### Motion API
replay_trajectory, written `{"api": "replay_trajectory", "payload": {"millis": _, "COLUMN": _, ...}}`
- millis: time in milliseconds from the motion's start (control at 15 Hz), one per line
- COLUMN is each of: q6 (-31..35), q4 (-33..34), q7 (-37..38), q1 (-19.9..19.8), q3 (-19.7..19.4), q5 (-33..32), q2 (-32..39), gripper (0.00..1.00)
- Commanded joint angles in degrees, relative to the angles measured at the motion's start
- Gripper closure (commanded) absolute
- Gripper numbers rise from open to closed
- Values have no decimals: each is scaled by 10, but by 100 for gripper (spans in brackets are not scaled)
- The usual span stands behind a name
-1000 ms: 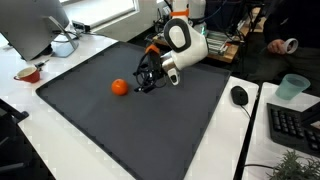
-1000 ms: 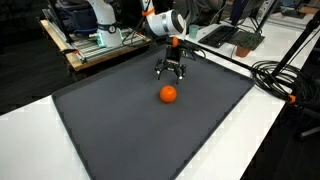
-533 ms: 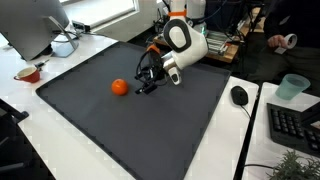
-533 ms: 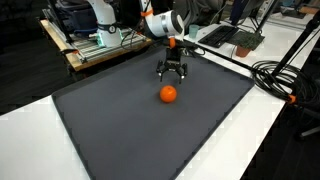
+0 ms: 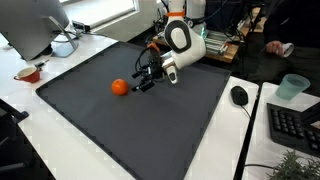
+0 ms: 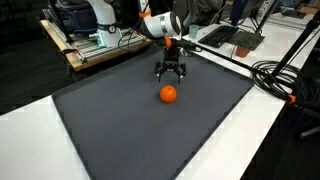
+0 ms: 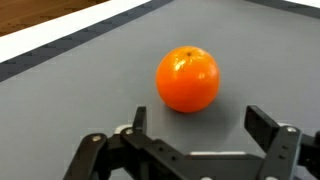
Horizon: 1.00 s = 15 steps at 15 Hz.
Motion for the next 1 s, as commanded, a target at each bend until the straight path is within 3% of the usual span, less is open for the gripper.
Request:
{"api": "replay_trajectory", "payload": {"millis": 0, "q6": -19, "q4": 19, "q7": 5, "q1": 3, "q3": -4, "q5": 3, "q2": 11, "gripper": 0}}
{"api": "replay_trajectory", "payload": {"millis": 933, "q6": -49, "q4": 74, "q7": -21, "q1": 1, "q3": -11, "q5": 23, "q2": 62, "gripper": 0}}
